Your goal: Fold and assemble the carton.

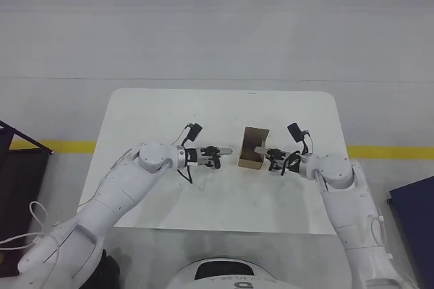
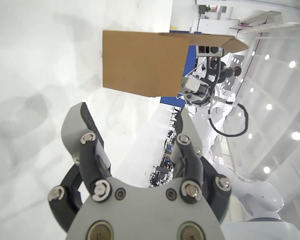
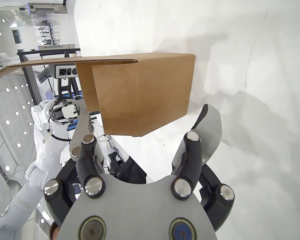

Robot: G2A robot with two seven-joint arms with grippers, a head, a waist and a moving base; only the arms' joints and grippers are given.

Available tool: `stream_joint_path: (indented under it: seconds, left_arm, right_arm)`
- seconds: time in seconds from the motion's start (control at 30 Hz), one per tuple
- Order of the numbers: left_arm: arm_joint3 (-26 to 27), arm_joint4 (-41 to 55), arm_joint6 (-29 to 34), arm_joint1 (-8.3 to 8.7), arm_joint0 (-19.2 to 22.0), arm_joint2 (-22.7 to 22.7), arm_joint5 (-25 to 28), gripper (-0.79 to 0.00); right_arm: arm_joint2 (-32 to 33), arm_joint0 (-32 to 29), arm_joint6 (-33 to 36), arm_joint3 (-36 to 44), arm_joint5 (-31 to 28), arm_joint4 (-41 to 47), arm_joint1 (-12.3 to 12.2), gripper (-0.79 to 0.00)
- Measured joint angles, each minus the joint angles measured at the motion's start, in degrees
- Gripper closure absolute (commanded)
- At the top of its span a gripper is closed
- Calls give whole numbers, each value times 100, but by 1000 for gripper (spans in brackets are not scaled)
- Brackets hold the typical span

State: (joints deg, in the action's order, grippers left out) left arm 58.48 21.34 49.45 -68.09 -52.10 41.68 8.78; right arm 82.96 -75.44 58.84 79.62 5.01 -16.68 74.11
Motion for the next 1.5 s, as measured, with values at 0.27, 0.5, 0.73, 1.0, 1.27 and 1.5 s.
stream_joint_path:
  seconds: [0.27,0.5,0.73,1.0,1.27,1.5]
  left_arm:
    - [-295,-72,72,-212,309,-212,-29,-529]
    - [-487,-147,80,-343,410,-320,-11,-517]
    - [-571,-198,77,-424,442,-326,28,-508]
    - [-552,-240,120,-445,405,-235,62,-483]
    - [-488,-337,148,-477,373,-190,14,-468]
    - [-492,-411,196,-498,371,-140,-18,-409]
  right_arm:
    - [-169,407,191,-717,-175,318,-22,-760]
    - [-356,618,159,-1057,-187,322,-39,-767]
    - [-381,583,126,-960,-259,415,-86,-779]
    - [9,258,239,-620,-484,865,-206,-723]
    - [-391,618,269,-1079,-185,701,-202,-643]
    - [-670,855,326,-1364,-71,585,-204,-391]
